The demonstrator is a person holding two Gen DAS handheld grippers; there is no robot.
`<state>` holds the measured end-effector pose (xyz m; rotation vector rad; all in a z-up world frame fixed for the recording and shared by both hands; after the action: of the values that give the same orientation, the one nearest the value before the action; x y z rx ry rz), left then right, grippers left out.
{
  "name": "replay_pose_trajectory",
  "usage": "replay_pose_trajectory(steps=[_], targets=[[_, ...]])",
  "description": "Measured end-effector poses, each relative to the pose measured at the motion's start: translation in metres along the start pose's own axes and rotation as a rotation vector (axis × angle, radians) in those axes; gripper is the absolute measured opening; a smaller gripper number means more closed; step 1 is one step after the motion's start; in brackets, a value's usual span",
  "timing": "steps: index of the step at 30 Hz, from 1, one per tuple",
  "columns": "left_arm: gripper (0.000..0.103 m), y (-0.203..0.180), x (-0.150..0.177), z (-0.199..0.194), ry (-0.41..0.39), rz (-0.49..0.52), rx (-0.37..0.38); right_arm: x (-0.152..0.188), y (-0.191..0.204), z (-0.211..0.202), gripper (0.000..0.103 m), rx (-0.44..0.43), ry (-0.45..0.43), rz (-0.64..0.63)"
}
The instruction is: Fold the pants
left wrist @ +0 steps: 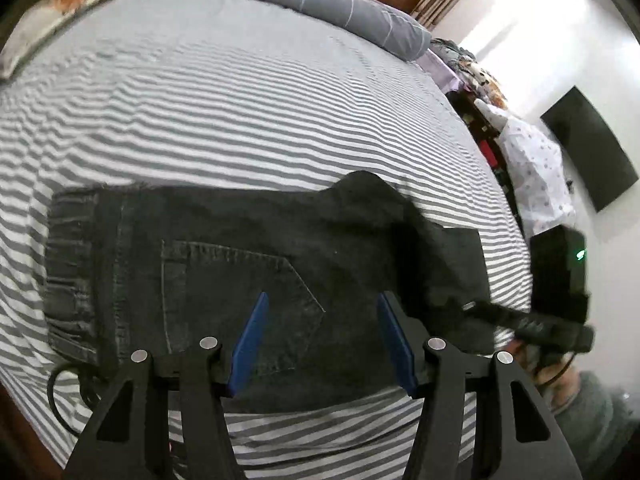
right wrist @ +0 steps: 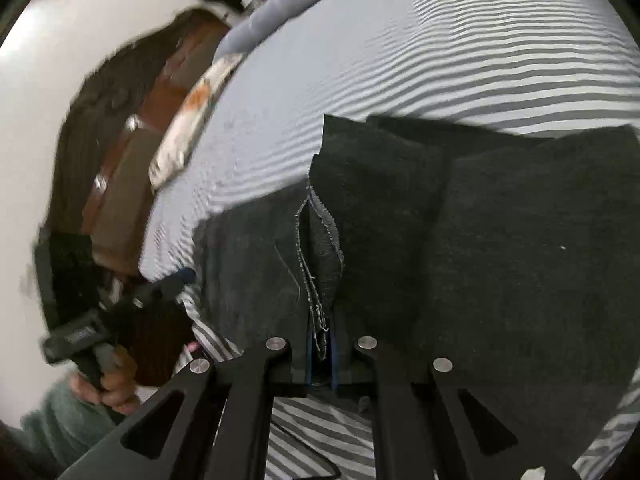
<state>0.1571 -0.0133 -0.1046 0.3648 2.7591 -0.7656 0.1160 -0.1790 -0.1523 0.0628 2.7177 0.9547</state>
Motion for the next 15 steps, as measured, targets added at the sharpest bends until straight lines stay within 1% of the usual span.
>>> replay_pose_trajectory(steps=[3,4,6,7,8,10,15], targets=[[0.057,0.002,0.000,0.007,0.014,-0.005,0.022,0.008,0.007,0.025,0.012,0.050,0.050,-0.052],[0.057,0.000,0.000,0.013,0.024,-0.008,0.029,0.012,0.009,0.034,0.015,0.075,0.075,-0.072],[0.057,-0.005,0.001,0.023,0.049,-0.014,0.057,0.018,0.007,0.040,0.025,0.097,0.086,-0.074],[0.058,-0.007,0.001,0.026,0.057,-0.016,0.068,0.021,0.005,0.040,0.032,0.099,0.085,-0.070],[0.058,-0.009,0.001,0.030,0.065,-0.019,0.079,0.024,0.005,0.039,0.037,0.105,0.080,-0.066],[0.058,-0.012,0.003,0.037,0.082,-0.025,0.097,0.031,0.004,0.033,0.039,0.123,0.070,-0.067],[0.058,-0.022,0.009,0.053,0.122,-0.018,0.130,0.064,-0.004,0.015,0.045,0.110,0.065,-0.035]])
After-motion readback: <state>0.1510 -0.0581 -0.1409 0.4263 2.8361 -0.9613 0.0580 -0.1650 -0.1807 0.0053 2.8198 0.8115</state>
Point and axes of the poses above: each gripper's, at about its wrist camera, not at the fingertips, and z roughly the way its jaws point, y to its left, x to its underside, the point moved 8 cm from there along z, roughly the way its jaws point, and after that the axes turned 8 degrees about y, right-handed, at the moved point
